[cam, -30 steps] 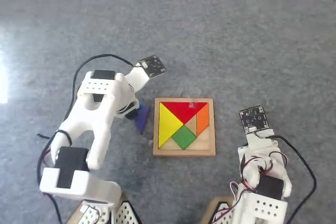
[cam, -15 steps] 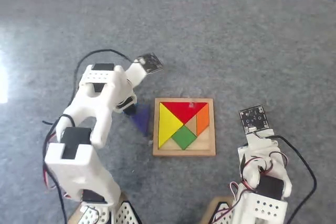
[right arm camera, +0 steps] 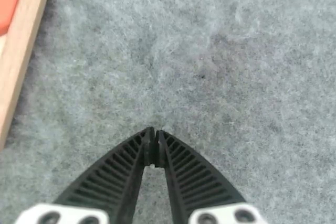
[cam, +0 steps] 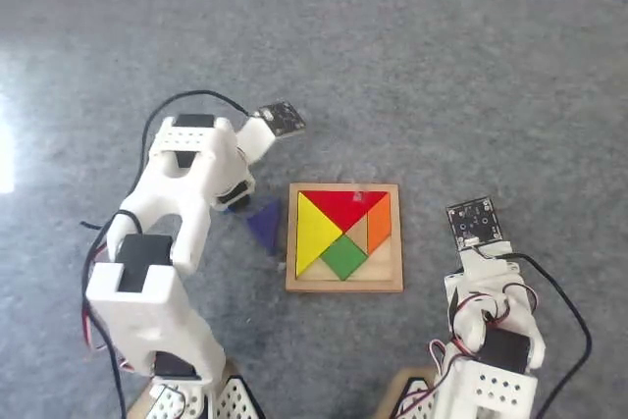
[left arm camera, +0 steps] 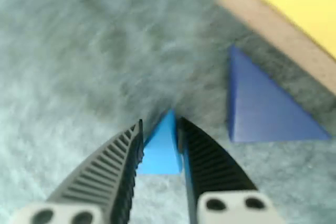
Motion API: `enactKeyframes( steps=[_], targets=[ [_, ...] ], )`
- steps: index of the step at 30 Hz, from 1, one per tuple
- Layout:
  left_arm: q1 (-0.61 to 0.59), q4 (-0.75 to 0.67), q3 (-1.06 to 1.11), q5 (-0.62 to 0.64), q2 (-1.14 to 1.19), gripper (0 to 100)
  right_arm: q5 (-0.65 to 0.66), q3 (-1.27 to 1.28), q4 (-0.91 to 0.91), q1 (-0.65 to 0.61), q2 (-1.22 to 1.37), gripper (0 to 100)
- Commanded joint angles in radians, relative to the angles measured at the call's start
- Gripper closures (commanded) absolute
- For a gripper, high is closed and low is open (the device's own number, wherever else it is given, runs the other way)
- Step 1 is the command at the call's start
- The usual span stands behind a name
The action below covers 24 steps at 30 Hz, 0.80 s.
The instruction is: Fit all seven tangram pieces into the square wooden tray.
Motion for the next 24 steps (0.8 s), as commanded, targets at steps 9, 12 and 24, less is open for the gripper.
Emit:
enactKeyframes(
  steps=[9, 12, 24],
  targets=[
    [0.037, 0.261, -0.153, 0.33, -0.192, 83, 0.0, 0.018, 0.004, -0.008, -0.013, 98.2],
    [0.021, 0.221, -0.133, 0.25, -0.18, 82, 0.0, 0.018, 0.004, -0.007, -0.013, 98.2],
    [-0.126, 0.034, -0.094, -0.35, -0.003, 82, 0.0, 0.018, 0.004, -0.012, -0.012, 98.2]
  ],
)
